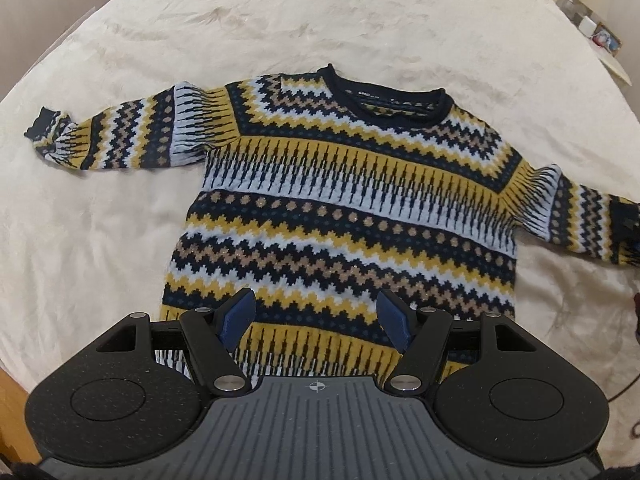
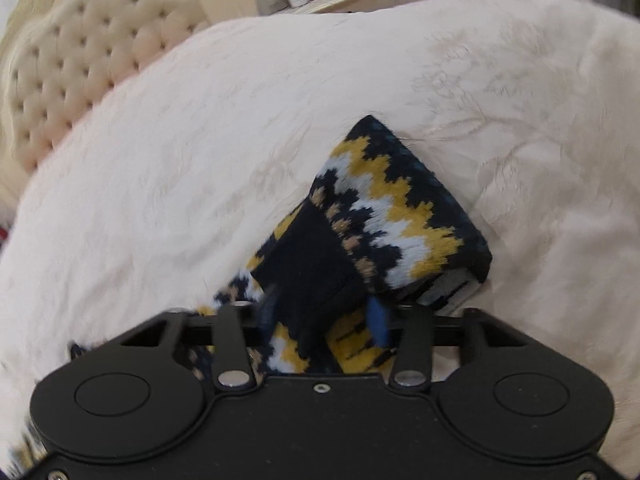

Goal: Fold small clothes
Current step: 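Grasp the sweater sleeve cuff with the right gripper and lift it, then carry the held sleeve across the sweater body and lower it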

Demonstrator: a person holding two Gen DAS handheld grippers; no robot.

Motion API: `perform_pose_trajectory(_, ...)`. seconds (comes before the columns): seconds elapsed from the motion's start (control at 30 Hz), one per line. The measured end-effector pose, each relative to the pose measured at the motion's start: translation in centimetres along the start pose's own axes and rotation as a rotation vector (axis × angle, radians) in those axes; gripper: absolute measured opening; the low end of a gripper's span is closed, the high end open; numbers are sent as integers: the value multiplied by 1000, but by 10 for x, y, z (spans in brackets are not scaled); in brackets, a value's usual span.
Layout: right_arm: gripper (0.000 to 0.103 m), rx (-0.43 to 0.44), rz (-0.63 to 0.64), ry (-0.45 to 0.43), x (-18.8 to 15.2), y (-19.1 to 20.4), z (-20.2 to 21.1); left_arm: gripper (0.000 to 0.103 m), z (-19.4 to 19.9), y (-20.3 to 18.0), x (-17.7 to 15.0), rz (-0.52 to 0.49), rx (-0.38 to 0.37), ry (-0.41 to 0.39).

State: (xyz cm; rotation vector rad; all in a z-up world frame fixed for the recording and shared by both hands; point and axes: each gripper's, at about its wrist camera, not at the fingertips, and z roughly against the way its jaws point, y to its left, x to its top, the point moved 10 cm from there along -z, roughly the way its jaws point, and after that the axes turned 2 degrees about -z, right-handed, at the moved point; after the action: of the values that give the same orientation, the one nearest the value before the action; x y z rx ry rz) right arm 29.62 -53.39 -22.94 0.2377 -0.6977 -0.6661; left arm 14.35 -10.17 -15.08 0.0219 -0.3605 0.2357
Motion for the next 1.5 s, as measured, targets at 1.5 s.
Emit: perform_pose_trajectory(1.5,36,308,540,607,-286,250,41,66,-63,115,48,-168,-47,-72)
